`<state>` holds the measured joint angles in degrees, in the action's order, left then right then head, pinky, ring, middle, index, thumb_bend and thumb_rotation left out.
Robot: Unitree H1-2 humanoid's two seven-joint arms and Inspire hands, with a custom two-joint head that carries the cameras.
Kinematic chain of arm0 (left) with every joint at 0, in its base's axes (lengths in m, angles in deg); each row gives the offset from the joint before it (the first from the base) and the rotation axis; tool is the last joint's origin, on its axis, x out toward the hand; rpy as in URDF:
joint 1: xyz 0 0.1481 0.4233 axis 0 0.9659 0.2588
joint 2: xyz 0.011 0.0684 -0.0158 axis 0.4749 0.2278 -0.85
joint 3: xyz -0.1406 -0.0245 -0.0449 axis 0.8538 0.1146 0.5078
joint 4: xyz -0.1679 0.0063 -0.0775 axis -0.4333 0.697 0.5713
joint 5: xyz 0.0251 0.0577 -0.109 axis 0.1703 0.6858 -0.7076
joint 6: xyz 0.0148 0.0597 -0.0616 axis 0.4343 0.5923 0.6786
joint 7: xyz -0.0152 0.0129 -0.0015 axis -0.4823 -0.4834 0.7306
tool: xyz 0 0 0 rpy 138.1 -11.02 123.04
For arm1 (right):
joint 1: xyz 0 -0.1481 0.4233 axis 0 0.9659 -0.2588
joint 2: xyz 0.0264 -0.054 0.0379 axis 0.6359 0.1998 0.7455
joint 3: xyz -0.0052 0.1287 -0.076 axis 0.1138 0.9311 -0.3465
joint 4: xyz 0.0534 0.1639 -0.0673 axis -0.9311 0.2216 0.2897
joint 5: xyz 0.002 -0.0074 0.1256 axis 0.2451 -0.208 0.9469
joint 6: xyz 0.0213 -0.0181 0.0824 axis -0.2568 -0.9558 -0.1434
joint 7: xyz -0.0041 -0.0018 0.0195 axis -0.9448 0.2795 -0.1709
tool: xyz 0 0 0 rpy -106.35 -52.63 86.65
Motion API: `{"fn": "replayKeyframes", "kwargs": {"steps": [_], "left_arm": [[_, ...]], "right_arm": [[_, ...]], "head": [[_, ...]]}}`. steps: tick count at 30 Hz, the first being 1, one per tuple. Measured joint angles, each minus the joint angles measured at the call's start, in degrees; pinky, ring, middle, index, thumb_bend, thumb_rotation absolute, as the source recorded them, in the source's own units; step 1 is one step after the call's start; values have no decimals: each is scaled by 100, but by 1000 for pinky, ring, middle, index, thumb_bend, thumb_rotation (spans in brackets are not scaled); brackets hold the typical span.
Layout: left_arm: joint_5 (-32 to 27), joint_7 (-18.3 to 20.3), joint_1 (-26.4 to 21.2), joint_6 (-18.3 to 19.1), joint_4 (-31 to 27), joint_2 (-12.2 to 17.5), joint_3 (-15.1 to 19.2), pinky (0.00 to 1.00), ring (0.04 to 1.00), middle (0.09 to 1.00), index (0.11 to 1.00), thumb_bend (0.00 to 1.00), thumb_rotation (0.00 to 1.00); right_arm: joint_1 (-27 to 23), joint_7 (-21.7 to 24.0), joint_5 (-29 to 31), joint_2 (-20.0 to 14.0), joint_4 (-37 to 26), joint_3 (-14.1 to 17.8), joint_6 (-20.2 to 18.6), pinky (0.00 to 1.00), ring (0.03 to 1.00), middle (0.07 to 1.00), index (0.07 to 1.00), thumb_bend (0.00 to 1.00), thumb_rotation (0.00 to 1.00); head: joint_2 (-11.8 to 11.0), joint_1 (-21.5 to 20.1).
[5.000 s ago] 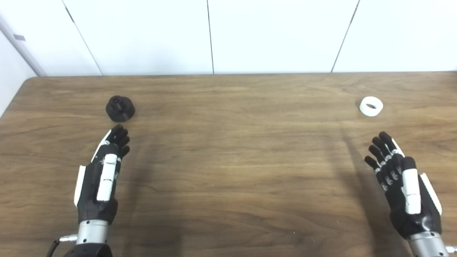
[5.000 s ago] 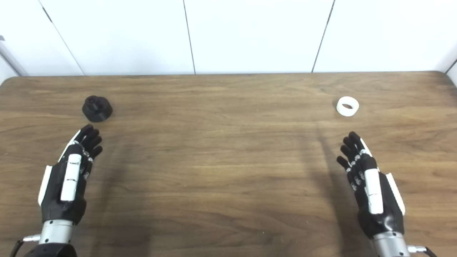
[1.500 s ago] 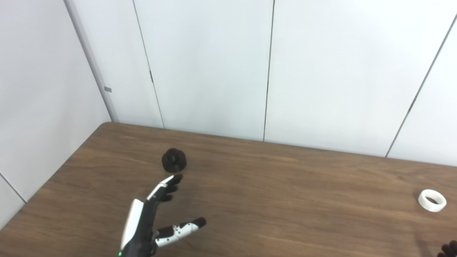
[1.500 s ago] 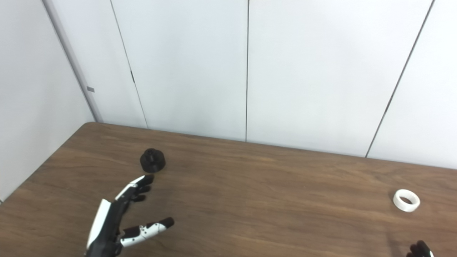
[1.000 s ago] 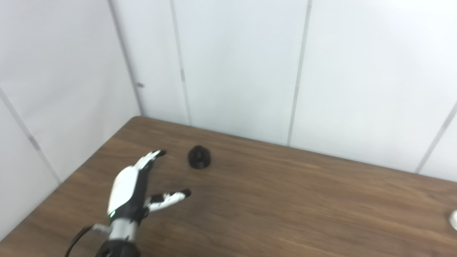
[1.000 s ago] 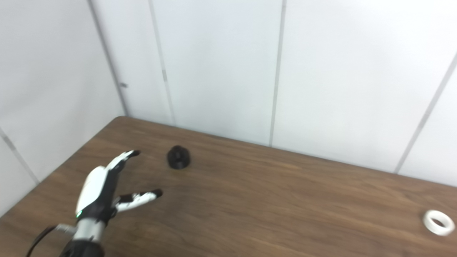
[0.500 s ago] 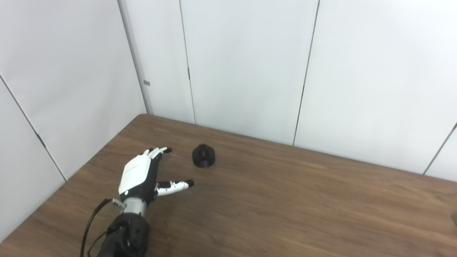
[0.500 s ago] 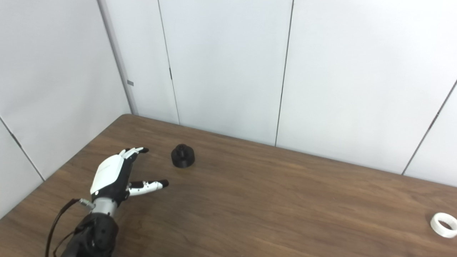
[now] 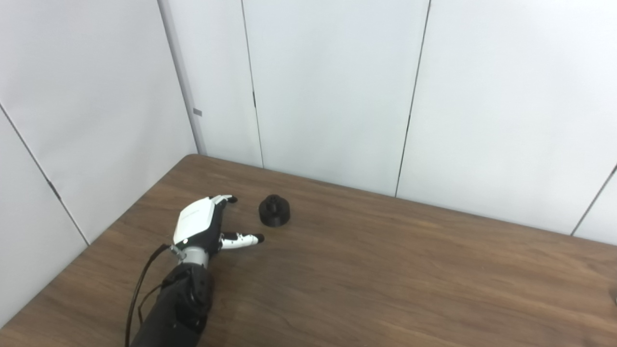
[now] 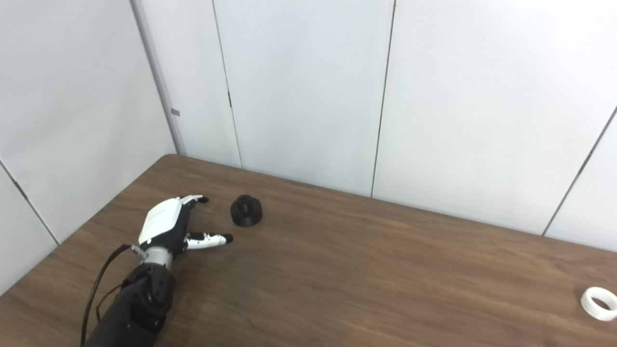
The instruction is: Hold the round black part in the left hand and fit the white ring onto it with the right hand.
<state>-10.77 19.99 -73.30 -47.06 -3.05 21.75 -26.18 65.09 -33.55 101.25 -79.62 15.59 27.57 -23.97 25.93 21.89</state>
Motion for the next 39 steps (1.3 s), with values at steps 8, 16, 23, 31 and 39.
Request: {"fn": "replayKeyframes", "kwargs": {"steps": [8,16,23,31,39], "left_arm": [[-149,-79,-546,9,811,41,-290,1000,958,911,832,949,402],[-364,52,-915,29,1377,258,-581,1000,974,932,851,952,404],[-474,212,-1186,142,1610,341,-843,1000,987,945,869,957,406],[-720,255,-1439,220,1905,335,-928,1000,987,944,859,959,391],[-892,203,-1464,198,1905,335,-973,1000,986,939,837,953,353]], "right_arm": [[3,-10,3,14,-18,-39,0,1000,996,970,1000,594,986],[13,-36,-1,38,-37,-56,1,996,985,944,1000,600,1000],[70,-48,-13,47,-118,-91,-11,988,981,949,1000,597,998],[95,-48,-14,47,-123,-102,-6,986,977,939,999,607,1000],[97,-58,-6,47,-124,-101,-10,976,968,944,997,604,1000]], "head": [[35,-114],[62,-202],[97,-237],[106,-237],[132,-246]]}}
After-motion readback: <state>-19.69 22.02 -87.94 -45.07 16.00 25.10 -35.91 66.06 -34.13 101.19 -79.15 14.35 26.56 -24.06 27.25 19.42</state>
